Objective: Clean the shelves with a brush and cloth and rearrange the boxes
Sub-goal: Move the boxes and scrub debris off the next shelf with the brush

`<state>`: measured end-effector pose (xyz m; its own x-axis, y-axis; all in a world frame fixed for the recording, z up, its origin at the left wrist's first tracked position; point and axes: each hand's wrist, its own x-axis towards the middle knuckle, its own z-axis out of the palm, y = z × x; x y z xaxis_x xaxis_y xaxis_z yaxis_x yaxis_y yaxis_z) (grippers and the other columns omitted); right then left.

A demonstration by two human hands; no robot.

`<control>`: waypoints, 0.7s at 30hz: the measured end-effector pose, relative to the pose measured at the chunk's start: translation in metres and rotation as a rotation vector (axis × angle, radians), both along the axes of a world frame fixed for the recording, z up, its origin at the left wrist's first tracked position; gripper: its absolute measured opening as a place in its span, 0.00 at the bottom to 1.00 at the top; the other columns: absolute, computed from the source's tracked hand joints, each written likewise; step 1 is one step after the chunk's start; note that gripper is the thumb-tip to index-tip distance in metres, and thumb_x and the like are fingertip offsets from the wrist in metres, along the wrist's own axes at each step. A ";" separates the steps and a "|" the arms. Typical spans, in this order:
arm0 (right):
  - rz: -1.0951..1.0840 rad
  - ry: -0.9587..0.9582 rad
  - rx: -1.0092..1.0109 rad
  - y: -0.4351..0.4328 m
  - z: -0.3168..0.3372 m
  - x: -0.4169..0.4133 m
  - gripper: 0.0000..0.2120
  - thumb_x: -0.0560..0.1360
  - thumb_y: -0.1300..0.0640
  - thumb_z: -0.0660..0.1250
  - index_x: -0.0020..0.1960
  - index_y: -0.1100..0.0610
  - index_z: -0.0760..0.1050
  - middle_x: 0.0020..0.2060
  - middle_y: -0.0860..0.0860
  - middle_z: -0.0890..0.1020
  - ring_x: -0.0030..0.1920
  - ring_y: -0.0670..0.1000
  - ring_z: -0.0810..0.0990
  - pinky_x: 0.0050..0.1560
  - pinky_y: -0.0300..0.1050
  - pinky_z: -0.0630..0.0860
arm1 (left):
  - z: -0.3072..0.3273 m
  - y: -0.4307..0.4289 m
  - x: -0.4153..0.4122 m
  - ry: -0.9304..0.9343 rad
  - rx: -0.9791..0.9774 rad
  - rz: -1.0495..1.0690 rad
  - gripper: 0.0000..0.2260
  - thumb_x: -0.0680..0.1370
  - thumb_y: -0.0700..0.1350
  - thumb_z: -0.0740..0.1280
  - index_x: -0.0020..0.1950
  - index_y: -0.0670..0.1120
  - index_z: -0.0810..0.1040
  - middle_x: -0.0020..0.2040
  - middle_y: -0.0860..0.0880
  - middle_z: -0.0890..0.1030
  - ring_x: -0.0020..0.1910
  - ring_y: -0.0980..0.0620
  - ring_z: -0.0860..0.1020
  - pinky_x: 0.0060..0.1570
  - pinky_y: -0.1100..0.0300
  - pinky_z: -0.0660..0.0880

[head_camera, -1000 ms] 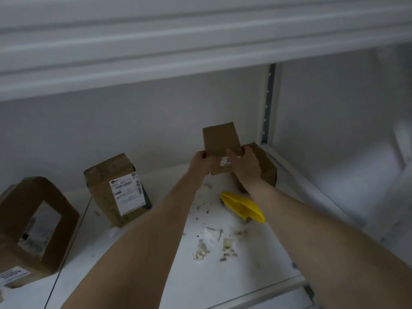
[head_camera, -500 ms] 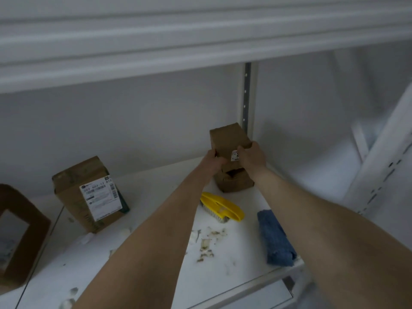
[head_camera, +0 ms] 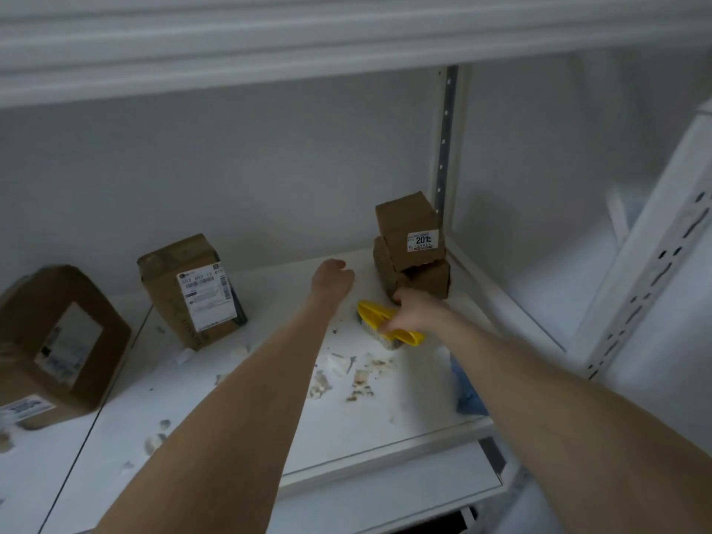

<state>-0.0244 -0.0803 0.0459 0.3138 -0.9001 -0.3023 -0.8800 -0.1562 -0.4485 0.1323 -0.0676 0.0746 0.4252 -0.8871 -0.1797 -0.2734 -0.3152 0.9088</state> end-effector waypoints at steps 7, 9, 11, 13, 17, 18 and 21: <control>-0.122 -0.107 -0.255 0.009 -0.017 0.039 0.13 0.79 0.54 0.59 0.62 0.53 0.74 0.57 0.56 0.80 0.55 0.59 0.78 0.48 0.46 0.74 | -0.027 0.042 0.054 0.061 0.056 0.101 0.18 0.77 0.36 0.63 0.67 0.41 0.72 0.59 0.38 0.77 0.49 0.43 0.75 0.58 0.48 0.74; -0.231 -0.147 -0.295 0.005 -0.016 0.051 0.14 0.81 0.52 0.56 0.64 0.51 0.74 0.58 0.55 0.79 0.57 0.59 0.78 0.48 0.46 0.72 | -0.033 0.046 0.065 0.049 0.088 0.104 0.18 0.77 0.37 0.63 0.67 0.42 0.72 0.54 0.40 0.77 0.48 0.44 0.75 0.56 0.49 0.75; -0.322 -0.155 -0.262 -0.004 -0.021 0.059 0.16 0.82 0.51 0.53 0.64 0.52 0.75 0.59 0.54 0.79 0.58 0.58 0.77 0.47 0.45 0.70 | -0.037 0.047 0.074 0.063 0.100 0.104 0.17 0.77 0.36 0.62 0.66 0.43 0.72 0.52 0.42 0.76 0.48 0.45 0.75 0.53 0.51 0.75; -0.368 -0.135 -0.212 -0.011 -0.030 0.064 0.16 0.83 0.54 0.52 0.62 0.55 0.76 0.59 0.55 0.79 0.58 0.58 0.77 0.45 0.44 0.69 | -0.041 0.049 0.082 0.087 0.096 0.104 0.17 0.77 0.36 0.61 0.66 0.42 0.72 0.53 0.42 0.76 0.49 0.45 0.75 0.51 0.52 0.74; -0.268 -0.151 -0.239 -0.003 -0.042 0.096 0.14 0.81 0.58 0.55 0.56 0.57 0.78 0.54 0.55 0.81 0.54 0.56 0.79 0.42 0.42 0.69 | -0.049 0.046 0.093 0.109 0.109 0.116 0.16 0.78 0.35 0.60 0.66 0.41 0.72 0.55 0.40 0.76 0.51 0.44 0.75 0.51 0.52 0.74; -0.218 -0.162 -0.249 0.002 -0.043 0.106 0.13 0.81 0.58 0.55 0.55 0.57 0.78 0.53 0.54 0.82 0.53 0.56 0.80 0.42 0.42 0.70 | -0.051 0.043 0.094 0.117 0.118 0.130 0.16 0.78 0.35 0.60 0.65 0.41 0.72 0.56 0.40 0.76 0.52 0.44 0.75 0.52 0.52 0.74; -0.164 -0.238 -0.241 0.000 -0.042 0.117 0.12 0.79 0.58 0.57 0.52 0.53 0.80 0.50 0.53 0.83 0.50 0.55 0.81 0.42 0.43 0.74 | -0.054 0.036 0.094 0.124 0.133 0.127 0.16 0.79 0.35 0.59 0.65 0.42 0.72 0.61 0.39 0.76 0.55 0.44 0.76 0.52 0.54 0.75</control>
<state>0.0930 -0.0808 0.0037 0.1951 -0.9807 -0.0116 -0.7779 -0.1475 -0.6109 0.2263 -0.0320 0.0210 0.4995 -0.7927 -0.3495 -0.1129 -0.4596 0.8809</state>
